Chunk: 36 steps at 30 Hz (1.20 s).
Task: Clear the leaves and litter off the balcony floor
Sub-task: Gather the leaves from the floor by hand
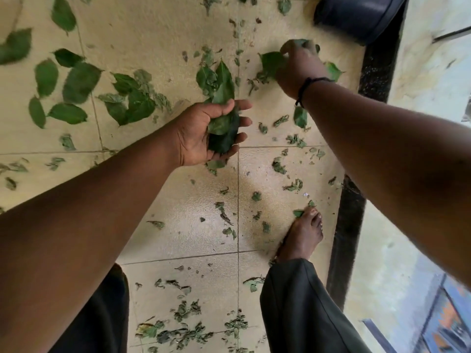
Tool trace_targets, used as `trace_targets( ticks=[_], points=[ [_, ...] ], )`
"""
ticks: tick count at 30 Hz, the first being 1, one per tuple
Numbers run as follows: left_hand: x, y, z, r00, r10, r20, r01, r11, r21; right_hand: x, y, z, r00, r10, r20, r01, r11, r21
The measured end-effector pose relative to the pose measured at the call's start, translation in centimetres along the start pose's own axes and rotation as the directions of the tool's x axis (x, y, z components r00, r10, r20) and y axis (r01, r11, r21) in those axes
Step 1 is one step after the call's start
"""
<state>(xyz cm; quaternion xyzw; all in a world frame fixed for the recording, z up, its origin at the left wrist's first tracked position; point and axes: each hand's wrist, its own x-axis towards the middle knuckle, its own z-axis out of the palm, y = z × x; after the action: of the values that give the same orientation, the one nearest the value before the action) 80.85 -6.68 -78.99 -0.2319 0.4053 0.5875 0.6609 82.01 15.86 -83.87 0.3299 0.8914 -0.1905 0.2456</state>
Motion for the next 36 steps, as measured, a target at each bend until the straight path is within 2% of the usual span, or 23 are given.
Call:
trace_targets(
  ticks=[3, 6, 8, 10, 13, 16, 20, 23, 27, 30, 31, 34, 36],
  points=[
    [-0.5, 0.4, -1.0, 1.000, 0.012, 0.003, -0.012, 0.999, 0.034, 1.7, -0.2, 1.1, 0.999, 0.016, -0.030, -0.021, 0.990, -0.138],
    [-1.0, 0.5, -1.7, 0.999, 0.036, 0.017, -0.038, 0.995, 0.089, 2.1, -0.1, 0.7, 0.996, 0.094, -0.009, -0.094, 0.987, -0.132],
    [-1.2, 0.5, -1.9, 0.999, 0.045, 0.023, -0.047, 0.993, 0.105, 1.2, -0.3, 0.0, 0.991, 0.129, -0.037, -0.129, 0.992, 0.004],
    [-1.3, 0.3, -2.0, 0.999, 0.044, 0.018, -0.045, 0.995, 0.084, -0.2, -0.7, -0.9, 0.980, 0.174, -0.097, -0.151, 0.965, 0.216],
    [-1.3, 0.2, -1.7, 0.998, 0.056, -0.002, -0.056, 0.998, 0.035, -3.8, -1.8, -2.5, 0.978, 0.196, -0.077, -0.131, 0.850, 0.510],
    [-1.5, 0.3, -1.5, 0.997, 0.067, 0.036, -0.067, 0.998, 0.020, -9.1, -3.4, -4.2, 0.988, 0.152, 0.039, -0.135, 0.698, 0.703],
    [-1.5, 0.5, -1.4, 0.996, 0.056, 0.073, -0.055, 0.998, -0.018, -14.8, -5.3, -4.7, 0.950, 0.020, 0.311, -0.274, 0.531, 0.802],
    [-1.6, 0.9, -1.1, 0.996, 0.045, 0.082, -0.044, 0.999, -0.014, -16.3, -6.1, -3.5, 0.924, -0.046, 0.379, -0.297, 0.539, 0.788],
    [-1.3, 1.0, -1.5, 0.973, 0.099, 0.209, -0.075, 0.990, -0.123, -16.0, -6.6, -2.1, 0.938, -0.024, 0.344, -0.281, 0.528, 0.802],
    [-1.3, 1.6, -1.4, 0.949, 0.123, 0.292, -0.065, 0.978, -0.200, -15.2, -6.7, -1.1, 0.938, -0.017, 0.345, -0.277, 0.560, 0.781],
    [-1.1, 1.8, -1.3, 0.946, 0.124, 0.300, -0.058, 0.974, -0.219, -14.7, -6.6, -0.7, 0.942, -0.022, 0.336, -0.257, 0.599, 0.758],
    [-0.9, 2.1, -0.8, 0.967, 0.091, 0.240, -0.038, 0.976, -0.216, -14.3, -6.6, -0.5, 0.946, -0.072, 0.317, -0.154, 0.760, 0.632],
    [-0.7, 2.1, -0.4, 0.982, 0.069, 0.176, -0.038, 0.984, -0.173, -14.1, -6.5, -1.1, 0.947, -0.107, 0.303, -0.118, 0.761, 0.638]
  ],
)
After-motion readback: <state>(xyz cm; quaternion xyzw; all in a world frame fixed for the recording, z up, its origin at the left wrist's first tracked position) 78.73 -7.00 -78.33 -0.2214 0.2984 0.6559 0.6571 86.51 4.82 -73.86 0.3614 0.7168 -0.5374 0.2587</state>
